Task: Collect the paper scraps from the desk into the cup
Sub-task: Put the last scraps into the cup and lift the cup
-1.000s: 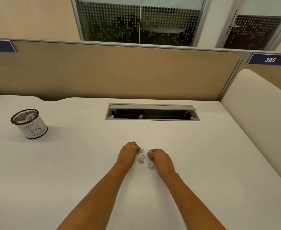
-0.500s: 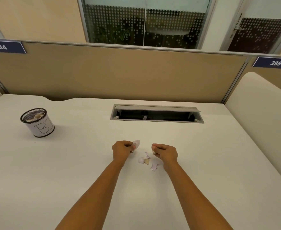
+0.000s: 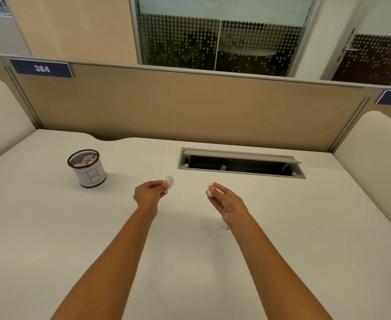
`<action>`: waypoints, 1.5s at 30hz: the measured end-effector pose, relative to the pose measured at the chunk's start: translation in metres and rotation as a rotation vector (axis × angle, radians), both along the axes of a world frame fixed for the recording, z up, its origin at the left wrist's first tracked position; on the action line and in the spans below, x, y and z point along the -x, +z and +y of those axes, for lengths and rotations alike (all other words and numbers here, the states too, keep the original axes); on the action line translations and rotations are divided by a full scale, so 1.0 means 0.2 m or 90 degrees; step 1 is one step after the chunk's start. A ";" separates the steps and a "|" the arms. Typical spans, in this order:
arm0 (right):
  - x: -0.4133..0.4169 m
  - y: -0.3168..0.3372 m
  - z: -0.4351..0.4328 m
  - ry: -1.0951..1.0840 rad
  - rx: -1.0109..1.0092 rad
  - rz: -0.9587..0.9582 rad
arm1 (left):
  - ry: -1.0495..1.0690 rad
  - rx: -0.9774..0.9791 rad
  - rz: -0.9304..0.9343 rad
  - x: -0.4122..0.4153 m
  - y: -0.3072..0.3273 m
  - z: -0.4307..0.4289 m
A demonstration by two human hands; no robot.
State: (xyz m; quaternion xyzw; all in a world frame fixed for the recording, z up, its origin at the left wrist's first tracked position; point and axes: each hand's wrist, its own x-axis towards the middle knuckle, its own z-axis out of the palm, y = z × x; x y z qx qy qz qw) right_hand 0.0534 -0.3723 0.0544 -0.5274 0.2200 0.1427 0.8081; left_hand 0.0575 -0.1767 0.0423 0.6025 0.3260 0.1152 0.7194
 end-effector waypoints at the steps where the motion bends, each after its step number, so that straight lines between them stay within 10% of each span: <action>1: 0.00 0.01 0.04 0.000 -0.005 -0.003 | 0.013 -0.015 -0.010 0.00 0.02 0.07; 15: -0.03 0.07 0.72 0.015 -0.165 -0.022 | 0.088 -0.397 0.022 -0.10 0.23 0.97; 28: -0.20 0.03 1.11 0.059 -0.159 -0.021 | -0.247 -0.698 0.247 -0.37 0.14 1.21; 45: -0.44 0.12 1.61 0.069 -0.006 -0.076 | -0.319 -0.611 0.137 -0.34 0.14 1.36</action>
